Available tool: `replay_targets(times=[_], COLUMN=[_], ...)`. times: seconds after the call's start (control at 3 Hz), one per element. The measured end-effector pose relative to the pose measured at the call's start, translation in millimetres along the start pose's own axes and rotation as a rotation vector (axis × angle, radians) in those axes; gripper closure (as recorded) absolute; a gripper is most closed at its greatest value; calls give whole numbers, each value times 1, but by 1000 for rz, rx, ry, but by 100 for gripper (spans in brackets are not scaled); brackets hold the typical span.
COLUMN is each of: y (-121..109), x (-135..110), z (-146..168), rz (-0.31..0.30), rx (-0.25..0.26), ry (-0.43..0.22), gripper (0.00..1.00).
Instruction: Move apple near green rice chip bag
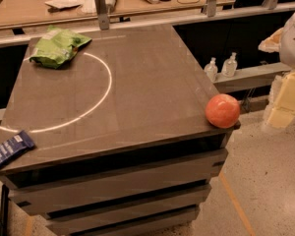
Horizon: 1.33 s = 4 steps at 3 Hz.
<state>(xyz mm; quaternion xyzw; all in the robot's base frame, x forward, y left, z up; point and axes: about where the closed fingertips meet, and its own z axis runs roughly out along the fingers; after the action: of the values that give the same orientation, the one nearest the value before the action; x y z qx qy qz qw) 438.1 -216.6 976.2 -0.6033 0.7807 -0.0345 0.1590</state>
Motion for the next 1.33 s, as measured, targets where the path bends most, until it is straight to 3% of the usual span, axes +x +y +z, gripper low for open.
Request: replay_targets(times=[0.67, 1.33], y=[-6, -25], x=[-2, -5], z=[15, 72], rz=[8, 63], rx=[-31, -131], ry=[-30, -139], gripper=[0, 0])
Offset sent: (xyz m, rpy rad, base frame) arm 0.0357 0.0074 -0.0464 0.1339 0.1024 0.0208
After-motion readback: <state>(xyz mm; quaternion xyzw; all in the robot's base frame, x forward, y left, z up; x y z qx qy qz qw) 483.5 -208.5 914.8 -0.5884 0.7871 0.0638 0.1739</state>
